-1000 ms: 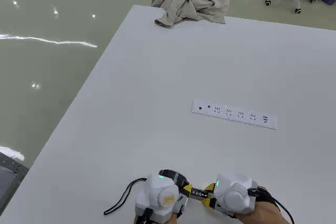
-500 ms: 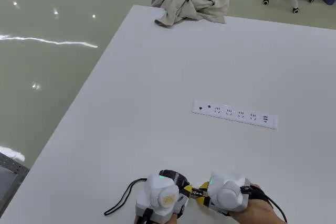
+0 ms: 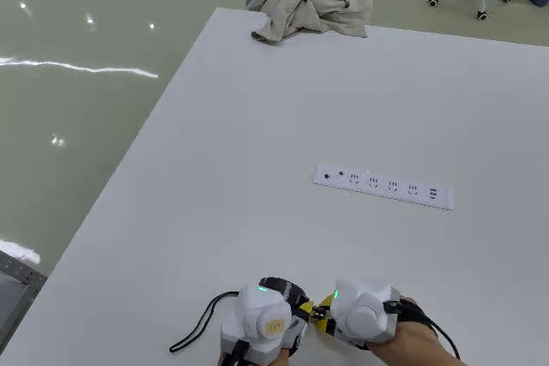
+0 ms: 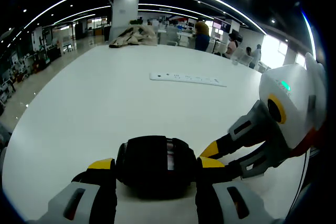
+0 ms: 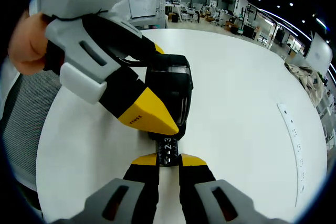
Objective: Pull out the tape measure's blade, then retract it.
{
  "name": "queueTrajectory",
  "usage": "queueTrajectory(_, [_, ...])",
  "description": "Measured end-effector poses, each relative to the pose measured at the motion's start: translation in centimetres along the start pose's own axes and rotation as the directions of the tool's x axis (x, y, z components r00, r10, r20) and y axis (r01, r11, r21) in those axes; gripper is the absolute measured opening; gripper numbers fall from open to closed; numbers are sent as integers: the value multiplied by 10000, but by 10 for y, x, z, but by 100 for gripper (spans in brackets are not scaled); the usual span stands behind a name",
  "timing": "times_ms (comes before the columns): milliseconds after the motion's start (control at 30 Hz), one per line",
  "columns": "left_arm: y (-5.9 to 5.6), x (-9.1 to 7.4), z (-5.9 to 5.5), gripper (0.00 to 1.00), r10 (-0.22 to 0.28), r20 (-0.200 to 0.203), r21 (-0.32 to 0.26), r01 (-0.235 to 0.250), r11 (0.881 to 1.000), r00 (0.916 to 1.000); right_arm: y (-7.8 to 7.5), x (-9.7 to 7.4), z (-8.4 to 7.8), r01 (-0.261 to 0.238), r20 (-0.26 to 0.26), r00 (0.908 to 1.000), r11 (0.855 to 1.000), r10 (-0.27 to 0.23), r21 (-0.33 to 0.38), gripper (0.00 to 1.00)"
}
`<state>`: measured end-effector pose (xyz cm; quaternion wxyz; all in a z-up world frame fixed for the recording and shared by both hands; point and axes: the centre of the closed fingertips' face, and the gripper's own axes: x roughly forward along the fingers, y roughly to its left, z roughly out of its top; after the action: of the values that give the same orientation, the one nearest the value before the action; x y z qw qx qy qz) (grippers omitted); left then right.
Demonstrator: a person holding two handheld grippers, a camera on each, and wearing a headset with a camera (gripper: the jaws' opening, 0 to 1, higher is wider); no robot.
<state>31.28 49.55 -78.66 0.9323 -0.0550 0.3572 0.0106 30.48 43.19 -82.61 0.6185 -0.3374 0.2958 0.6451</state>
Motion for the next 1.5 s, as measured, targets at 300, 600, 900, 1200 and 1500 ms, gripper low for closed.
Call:
queueTrajectory(300, [0,1,0,58,-15,-31,-17,15,10000,10000,1,1,4,3,36,10000,9998,-2,-187,13])
queueTrajectory(600, [0,0,-1,57,41,90,163,-42,9999,10000,-1,6,7,87,318,9994,9994,-98,339,13])
queueTrajectory(900, [0,0,0,57,22,72,145,-23,9999,10000,1,7,10,128,411,9991,9999,-128,21,13])
queueTrajectory(1200, [0,0,-1,57,12,32,115,-12,9999,10000,1,7,11,90,382,9992,9999,-86,-86,13])
queueTrajectory(1500, [0,0,0,57,80,119,146,-82,9999,9999,1,7,11,-3,427,9991,10000,6,-64,14])
